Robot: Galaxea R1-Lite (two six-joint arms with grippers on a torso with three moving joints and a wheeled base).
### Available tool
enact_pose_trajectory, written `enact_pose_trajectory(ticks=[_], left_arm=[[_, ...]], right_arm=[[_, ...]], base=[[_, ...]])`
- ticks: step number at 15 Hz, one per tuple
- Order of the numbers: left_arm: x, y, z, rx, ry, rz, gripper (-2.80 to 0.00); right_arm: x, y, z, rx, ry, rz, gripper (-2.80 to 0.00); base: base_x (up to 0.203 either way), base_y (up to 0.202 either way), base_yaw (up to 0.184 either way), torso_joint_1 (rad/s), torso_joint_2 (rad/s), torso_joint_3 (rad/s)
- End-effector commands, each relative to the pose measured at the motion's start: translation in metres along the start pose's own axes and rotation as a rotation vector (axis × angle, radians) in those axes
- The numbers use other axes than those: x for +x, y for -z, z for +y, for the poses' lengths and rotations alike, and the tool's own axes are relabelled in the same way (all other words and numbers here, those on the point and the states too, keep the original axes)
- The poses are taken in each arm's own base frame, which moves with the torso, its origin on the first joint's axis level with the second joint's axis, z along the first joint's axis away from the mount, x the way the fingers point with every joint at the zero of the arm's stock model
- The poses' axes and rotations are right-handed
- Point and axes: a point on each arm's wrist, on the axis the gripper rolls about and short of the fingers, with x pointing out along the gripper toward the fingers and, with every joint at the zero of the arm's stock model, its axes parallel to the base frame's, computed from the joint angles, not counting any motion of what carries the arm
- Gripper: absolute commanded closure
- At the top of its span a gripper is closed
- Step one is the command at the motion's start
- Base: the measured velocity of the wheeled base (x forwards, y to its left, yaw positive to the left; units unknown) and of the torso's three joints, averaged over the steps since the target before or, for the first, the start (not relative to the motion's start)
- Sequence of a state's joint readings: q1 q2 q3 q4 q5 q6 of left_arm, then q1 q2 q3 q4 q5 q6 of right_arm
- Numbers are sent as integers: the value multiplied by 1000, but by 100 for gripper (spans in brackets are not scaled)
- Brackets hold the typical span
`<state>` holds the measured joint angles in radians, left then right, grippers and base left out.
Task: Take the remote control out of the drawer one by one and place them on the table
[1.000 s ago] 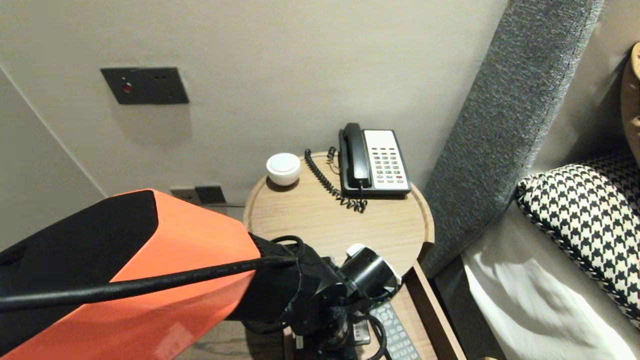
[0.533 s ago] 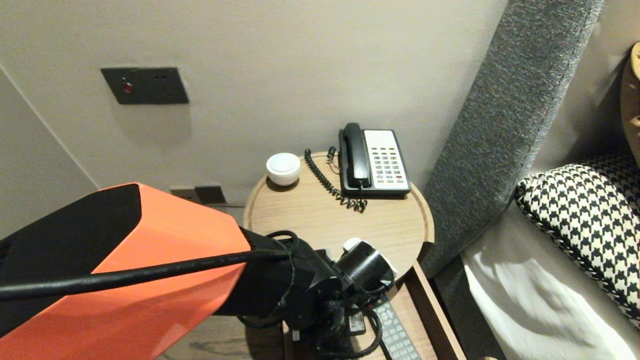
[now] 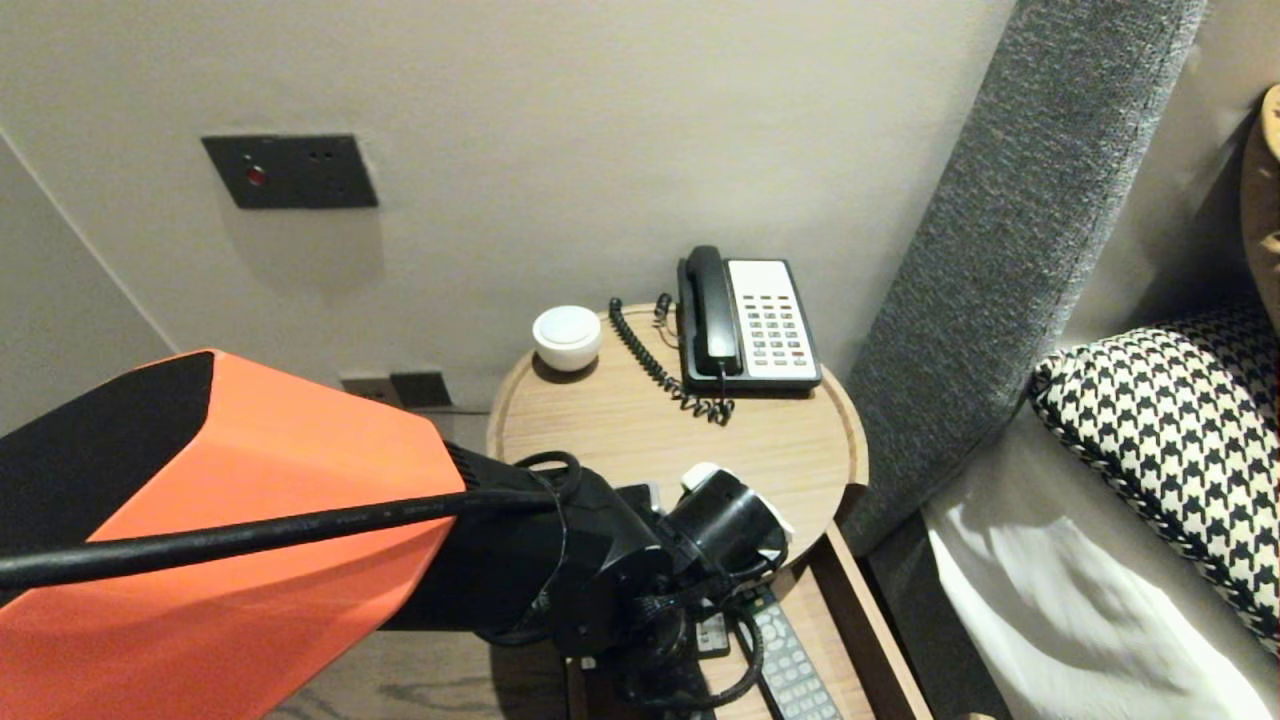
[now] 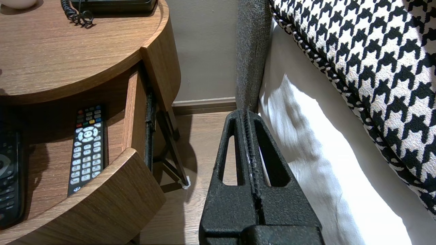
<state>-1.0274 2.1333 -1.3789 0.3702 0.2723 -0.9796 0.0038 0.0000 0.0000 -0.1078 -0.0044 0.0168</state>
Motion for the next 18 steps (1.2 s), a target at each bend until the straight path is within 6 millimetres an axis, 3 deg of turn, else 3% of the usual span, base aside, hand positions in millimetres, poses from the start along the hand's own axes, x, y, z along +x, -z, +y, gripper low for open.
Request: enact_pose_trajectory(ticks=[1, 5, 18], left_arm=[[-5, -1, 0, -2, 29, 30, 0], [-3, -2, 4, 5, 76, 167, 0], [-9, -15, 13, -23, 131, 261, 0]], right_arm=[[2, 11, 0, 0, 0, 40, 0], [2, 11, 0, 0, 0, 40, 0], [2, 11, 0, 0, 0, 40, 0]], base=[[0, 0, 0, 0, 0, 0], [0, 0, 0, 0, 0, 0], [0, 0, 0, 0, 0, 0]])
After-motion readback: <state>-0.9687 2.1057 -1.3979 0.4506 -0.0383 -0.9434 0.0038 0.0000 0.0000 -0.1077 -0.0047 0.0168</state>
